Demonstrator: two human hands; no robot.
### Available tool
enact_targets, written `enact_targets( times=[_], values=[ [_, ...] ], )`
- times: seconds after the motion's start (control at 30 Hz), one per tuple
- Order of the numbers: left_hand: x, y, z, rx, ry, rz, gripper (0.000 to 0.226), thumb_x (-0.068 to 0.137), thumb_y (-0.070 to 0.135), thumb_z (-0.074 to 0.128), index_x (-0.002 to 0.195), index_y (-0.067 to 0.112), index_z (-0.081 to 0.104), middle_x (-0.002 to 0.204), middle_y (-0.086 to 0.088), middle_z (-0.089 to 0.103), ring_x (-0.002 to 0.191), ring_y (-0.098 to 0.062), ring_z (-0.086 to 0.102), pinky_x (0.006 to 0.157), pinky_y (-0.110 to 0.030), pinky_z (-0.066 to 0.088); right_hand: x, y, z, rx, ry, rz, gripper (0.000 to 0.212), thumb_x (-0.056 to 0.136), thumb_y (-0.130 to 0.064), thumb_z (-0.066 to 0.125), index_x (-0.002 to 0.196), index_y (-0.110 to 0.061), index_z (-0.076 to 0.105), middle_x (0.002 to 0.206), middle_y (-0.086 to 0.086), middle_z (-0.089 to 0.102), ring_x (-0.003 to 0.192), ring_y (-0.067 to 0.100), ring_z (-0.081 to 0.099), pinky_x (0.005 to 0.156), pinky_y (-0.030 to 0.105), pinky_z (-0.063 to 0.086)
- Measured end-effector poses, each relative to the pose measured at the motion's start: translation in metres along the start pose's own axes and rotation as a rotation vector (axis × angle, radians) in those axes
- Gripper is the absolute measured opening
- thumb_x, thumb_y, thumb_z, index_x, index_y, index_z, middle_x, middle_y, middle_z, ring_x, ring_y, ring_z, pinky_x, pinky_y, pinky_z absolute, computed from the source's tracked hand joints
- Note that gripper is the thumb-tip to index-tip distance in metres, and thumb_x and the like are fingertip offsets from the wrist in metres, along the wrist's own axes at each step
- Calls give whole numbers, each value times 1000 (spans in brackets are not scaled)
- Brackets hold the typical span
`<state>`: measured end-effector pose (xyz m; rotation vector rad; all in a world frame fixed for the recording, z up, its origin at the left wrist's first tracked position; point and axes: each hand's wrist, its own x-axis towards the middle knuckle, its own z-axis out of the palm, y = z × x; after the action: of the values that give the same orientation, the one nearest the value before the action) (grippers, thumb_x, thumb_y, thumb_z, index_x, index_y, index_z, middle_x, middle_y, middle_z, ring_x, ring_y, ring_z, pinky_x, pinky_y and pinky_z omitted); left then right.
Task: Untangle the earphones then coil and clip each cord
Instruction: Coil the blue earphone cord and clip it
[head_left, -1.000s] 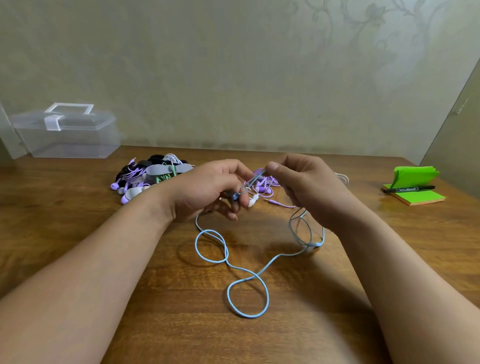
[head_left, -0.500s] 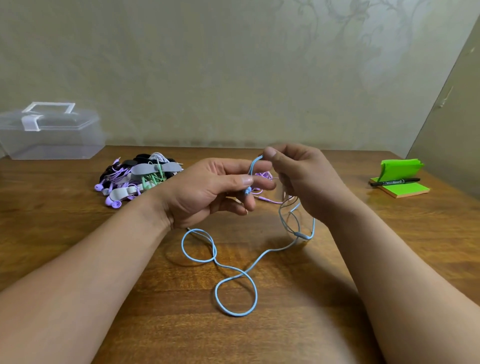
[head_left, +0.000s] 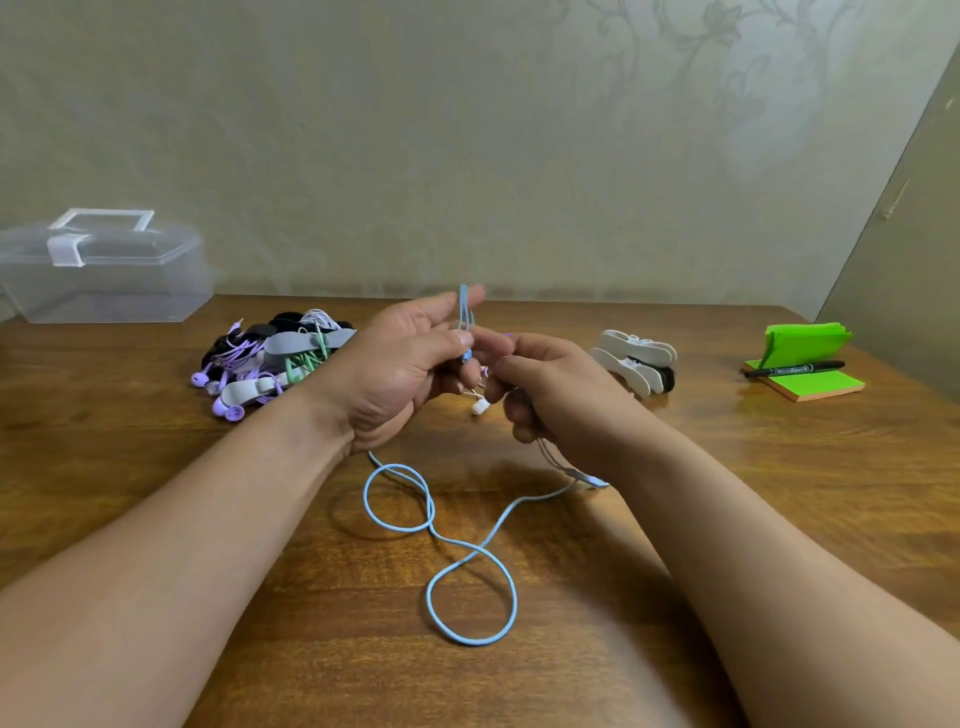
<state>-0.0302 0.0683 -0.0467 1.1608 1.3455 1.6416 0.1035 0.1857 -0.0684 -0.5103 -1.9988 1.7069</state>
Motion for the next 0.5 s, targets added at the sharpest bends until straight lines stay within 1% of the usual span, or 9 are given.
enact_targets(
  times=[0.07,0.13,0.23,0.3,0.33,0.4,0.43,0.5],
  values=[
    [0,1,1,16,-3,-11,44,107,-4,38,148,7,48,91,-8,68,64,-12,49,59,-18,43,3,0,-4,25,83,20,17,106,-22,59,96,-11,68,68,2,50,45,8,32,42,21,24],
    [0,2,2,-3,-14,-35,42,106,-3,35,141,6,56,81,-3,59,63,-12,44,57,-18,38,5,-2,-10,113,153,23,19,105,-19,57,89,-11,64,59,-3,39,43,7,27,40,20,19],
    [-2,6,4,-96,-73,-67,38,103,5,32,124,-1,63,74,-2,46,63,-13,36,54,-24,29,6,-8,-25,326,213,24,22,106,-23,56,86,-14,59,57,-7,29,42,6,21,38,19,15],
    [-3,9,5,-149,-118,-81,39,103,15,31,115,-1,64,72,-1,41,62,-14,34,54,-26,27,7,-10,-34,470,240,26,23,107,-26,55,88,-14,58,56,-8,27,43,5,18,38,19,12],
    [-4,10,6,-161,-137,-79,39,103,18,31,114,-1,65,71,0,40,62,-14,34,53,-26,26,8,-10,-38,527,253,31,23,107,-27,56,88,-14,58,56,-8,27,44,5,17,38,19,11],
    [-6,11,9,-142,-166,-62,38,105,14,33,121,-1,64,71,0,43,60,-14,36,53,-25,27,9,-9,-41,585,268,43,23,106,-28,56,88,-14,59,57,-8,26,44,5,17,37,19,11],
    [-6,11,12,-118,-177,-48,37,106,10,34,127,0,63,71,-1,47,60,-13,38,53,-24,29,9,-9,-41,594,271,47,23,106,-27,57,88,-13,59,58,-8,25,43,5,17,37,19,11],
    [-7,10,15,-75,-186,-35,38,106,4,37,135,8,61,76,-5,58,61,-13,42,55,-21,35,9,-8,-41,596,267,57,23,106,-27,57,88,-13,58,58,-8,25,43,5,17,37,19,11]
  ],
)
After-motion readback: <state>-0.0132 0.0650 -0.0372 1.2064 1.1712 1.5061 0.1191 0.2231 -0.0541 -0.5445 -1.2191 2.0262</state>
